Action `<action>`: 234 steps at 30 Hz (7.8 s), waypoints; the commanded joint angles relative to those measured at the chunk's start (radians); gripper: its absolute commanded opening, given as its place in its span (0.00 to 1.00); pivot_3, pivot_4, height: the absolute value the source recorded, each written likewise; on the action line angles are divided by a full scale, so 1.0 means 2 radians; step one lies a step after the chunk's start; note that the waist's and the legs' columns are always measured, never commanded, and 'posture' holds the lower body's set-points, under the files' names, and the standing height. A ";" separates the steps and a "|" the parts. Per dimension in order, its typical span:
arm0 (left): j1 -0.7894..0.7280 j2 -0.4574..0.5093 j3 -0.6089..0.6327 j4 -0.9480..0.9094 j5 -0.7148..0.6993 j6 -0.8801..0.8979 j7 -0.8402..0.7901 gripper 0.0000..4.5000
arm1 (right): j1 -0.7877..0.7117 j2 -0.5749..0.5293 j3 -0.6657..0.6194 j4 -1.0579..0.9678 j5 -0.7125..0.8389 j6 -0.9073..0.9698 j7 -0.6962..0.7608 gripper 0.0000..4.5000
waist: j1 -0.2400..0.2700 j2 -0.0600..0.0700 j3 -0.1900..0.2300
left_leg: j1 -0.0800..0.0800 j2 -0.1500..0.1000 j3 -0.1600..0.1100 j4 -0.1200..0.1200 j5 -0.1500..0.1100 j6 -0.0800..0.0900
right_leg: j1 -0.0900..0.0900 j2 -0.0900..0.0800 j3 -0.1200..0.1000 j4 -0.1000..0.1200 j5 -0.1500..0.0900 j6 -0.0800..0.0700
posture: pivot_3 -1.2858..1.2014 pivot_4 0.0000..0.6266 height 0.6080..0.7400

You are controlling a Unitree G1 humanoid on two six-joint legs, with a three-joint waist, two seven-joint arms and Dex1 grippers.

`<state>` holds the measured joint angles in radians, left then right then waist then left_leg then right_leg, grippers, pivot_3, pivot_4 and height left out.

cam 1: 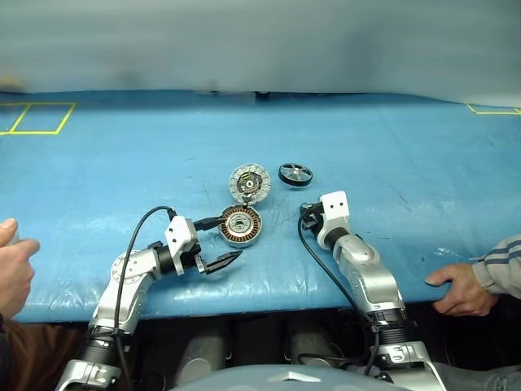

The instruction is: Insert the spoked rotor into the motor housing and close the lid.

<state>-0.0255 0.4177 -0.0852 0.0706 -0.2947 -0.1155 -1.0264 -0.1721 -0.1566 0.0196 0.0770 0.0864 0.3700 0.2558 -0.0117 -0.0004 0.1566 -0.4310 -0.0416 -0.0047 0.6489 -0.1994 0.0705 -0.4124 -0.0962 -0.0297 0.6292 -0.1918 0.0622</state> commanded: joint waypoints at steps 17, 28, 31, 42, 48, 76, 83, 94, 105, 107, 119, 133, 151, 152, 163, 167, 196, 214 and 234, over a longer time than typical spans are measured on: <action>0.022 -0.017 0.024 0.009 -0.021 -0.066 0.024 1.00 | 0.031 -0.031 0.094 -0.169 0.037 -0.001 0.125 0.16 | 0.000 0.001 0.001 | -0.001 0.000 0.000 -0.001 0.000 0.000 | -0.001 0.000 0.000 -0.001 -0.002 0.002 | 0.52 0.24 1.00; 0.023 -0.011 0.040 0.015 -0.012 -0.073 0.049 1.00 | -0.012 -0.017 0.150 -0.118 0.021 0.010 0.135 0.16 | 0.002 0.001 0.001 | -0.002 0.000 0.000 -0.002 0.000 0.000 | -0.001 -0.001 -0.001 -0.002 -0.001 0.001 | 0.52 0.24 1.00; 0.023 -0.012 0.039 0.015 -0.015 -0.069 0.048 1.00 | -0.013 -0.016 0.158 -0.113 0.019 0.010 0.140 0.16 | 0.001 0.001 0.001 | -0.002 0.000 0.000 -0.002 0.000 0.000 | -0.002 -0.001 -0.001 -0.002 -0.001 0.000 | 0.52 0.24 1.00; 0.023 -0.016 0.030 0.019 -0.012 -0.068 0.045 1.00 | -0.017 -0.012 0.176 -0.095 0.013 0.005 0.148 0.16 | 0.001 0.001 0.001 | -0.002 0.000 0.000 -0.002 0.000 -0.001 | -0.002 0.000 -0.001 -0.002 -0.001 0.001 | 0.52 0.24 1.00; 0.023 -0.015 0.029 0.019 -0.008 -0.070 0.045 1.00 | -0.025 -0.009 0.175 -0.085 0.012 0.000 0.149 0.16 | 0.001 0.001 0.001 | -0.002 0.000 0.000 -0.002 0.000 -0.001 | -0.002 0.000 -0.001 -0.001 -0.001 0.001 | 0.52 0.24 1.00; 0.024 -0.015 0.026 0.032 -0.002 -0.077 0.044 1.00 | -0.022 -0.003 0.174 -0.086 0.008 -0.014 0.157 0.45 | 0.001 0.001 0.001 | -0.002 0.000 0.000 -0.002 0.000 -0.001 | -0.002 -0.001 -0.001 -0.002 -0.002 0.001 | 0.52 0.24 1.00; 0.025 -0.016 0.026 0.038 0.002 -0.079 0.044 1.00 | -0.030 0.010 0.160 -0.076 0.018 -0.012 0.155 0.32 | 0.001 0.001 0.001 | -0.002 0.000 -0.001 -0.002 0.000 -0.001 | -0.002 -0.001 -0.001 -0.002 -0.002 0.001 | 0.52 0.24 1.00; 0.025 -0.018 0.026 0.046 0.006 -0.084 0.044 1.00 | -0.057 0.013 0.172 -0.049 -0.004 -0.001 0.155 0.00 | 0.000 0.001 0.001 | -0.002 0.000 -0.001 -0.002 -0.001 -0.001 | -0.003 -0.001 -0.001 -0.002 -0.002 0.001 | 0.52 0.24 1.00; 0.027 -0.017 0.027 0.051 0.008 -0.089 0.047 1.00 | -0.055 -0.014 0.206 -0.060 -0.050 0.012 0.150 0.00 | 0.000 0.001 0.001 | -0.003 0.000 -0.001 -0.002 -0.001 -0.001 | -0.003 0.000 -0.002 -0.002 -0.001 -0.001 | 0.52 0.24 1.00; 0.027 -0.017 0.027 0.052 0.008 -0.090 0.046 1.00 | -0.052 -0.015 0.203 -0.067 -0.048 0.012 0.151 0.00 | 0.000 0.001 0.001 | -0.003 0.000 -0.001 -0.002 -0.001 -0.001 | -0.003 0.000 -0.002 -0.002 -0.001 -0.001 | 0.52 0.24 1.00; 0.022 -0.017 0.027 0.058 0.008 -0.091 0.044 1.00 | -0.040 -0.028 0.213 -0.079 -0.055 0.004 0.163 0.00 | 0.000 0.001 0.001 | -0.002 0.000 -0.001 -0.002 -0.001 -0.001 | -0.002 0.000 -0.002 -0.002 -0.002 0.001 | 0.52 0.24 1.00; 0.023 -0.017 0.027 0.059 0.006 -0.090 0.042 1.00 | -0.060 -0.011 0.195 -0.106 -0.041 -0.007 0.162 0.00 | 0.000 0.001 0.001 | -0.003 0.000 -0.001 -0.002 -0.001 -0.001 | -0.003 0.000 -0.002 -0.002 -0.002 0.001 | 0.52 0.24 1.00; 0.027 -0.018 0.027 0.057 0.008 -0.091 0.046 1.00 | -0.061 -0.029 0.223 -0.054 -0.082 0.010 0.162 0.00 | 0.000 0.001 0.001 | -0.002 0.000 -0.001 -0.002 -0.001 -0.001 | -0.002 0.000 -0.002 -0.002 -0.001 -0.001 | 0.52 0.24 1.00; 0.027 -0.018 0.027 0.057 0.008 -0.090 0.046 1.00 | -0.060 -0.030 0.224 -0.054 -0.083 0.012 0.162 0.00 | 0.000 0.001 0.001 | -0.002 0.000 -0.001 -0.002 -0.001 -0.001 | -0.002 0.000 -0.002 -0.002 -0.001 -0.001 | 0.52 0.24 1.00; 0.027 -0.018 0.027 0.056 0.006 -0.089 0.044 1.00 | -0.043 -0.016 0.187 -0.110 -0.034 0.013 0.171 0.00 | 0.000 0.001 0.001 | -0.003 0.000 -0.001 -0.002 -0.001 -0.001 | -0.002 -0.001 -0.002 -0.002 -0.002 0.001 | 0.52 0.24 1.00; 0.026 -0.018 0.027 0.056 0.005 -0.088 0.042 1.00 | -0.046 -0.023 0.181 -0.117 -0.032 0.016 0.167 0.00 | 0.000 0.001 0.001 | -0.003 0.000 -0.001 -0.002 -0.001 -0.001 | -0.003 -0.001 -0.002 -0.002 -0.001 -0.001 | 0.52 0.24 1.00; 0.038 -0.010 0.033 0.024 -0.025 -0.063 0.027 1.00 | -0.155 -0.087 0.021 0.019 -0.023 0.005 0.104 0.42 | 0.001 0.001 0.001 | -0.004 0.000 -0.001 -0.002 0.000 0.000 | -0.003 0.000 -0.003 -0.002 -0.001 -0.002 | 0.52 0.24 1.00; 0.043 -0.016 0.032 0.027 -0.014 -0.075 0.037 1.00 | -0.179 -0.076 0.010 0.089 -0.010 -0.015 0.101 0.42 | 0.000 0.001 0.001 | -0.004 0.000 -0.001 -0.002 0.001 0.001 | -0.003 0.000 -0.003 -0.002 -0.001 -0.002 | 0.52 0.24 1.00; 0.039 -0.016 0.030 0.036 -0.010 -0.080 0.032 1.00 | -0.094 -0.111 0.005 -0.080 0.029 0.053 0.132 0.42 | 0.002 0.001 0.001 | -0.004 0.000 -0.001 -0.002 0.000 0.001 | -0.003 0.000 -0.003 -0.002 -0.001 -0.002 | 0.52 0.24 1.00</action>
<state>0.0568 0.3882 -0.0224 0.1551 -0.3148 -0.2547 -0.9602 -0.3760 -0.3476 0.0501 0.0116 0.1183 0.4518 0.4855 -0.0083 0.0019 0.1594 -0.4387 -0.0414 -0.0068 0.6451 -0.1985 0.0728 -0.4188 -0.0972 -0.0359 0.6259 -0.1935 0.0586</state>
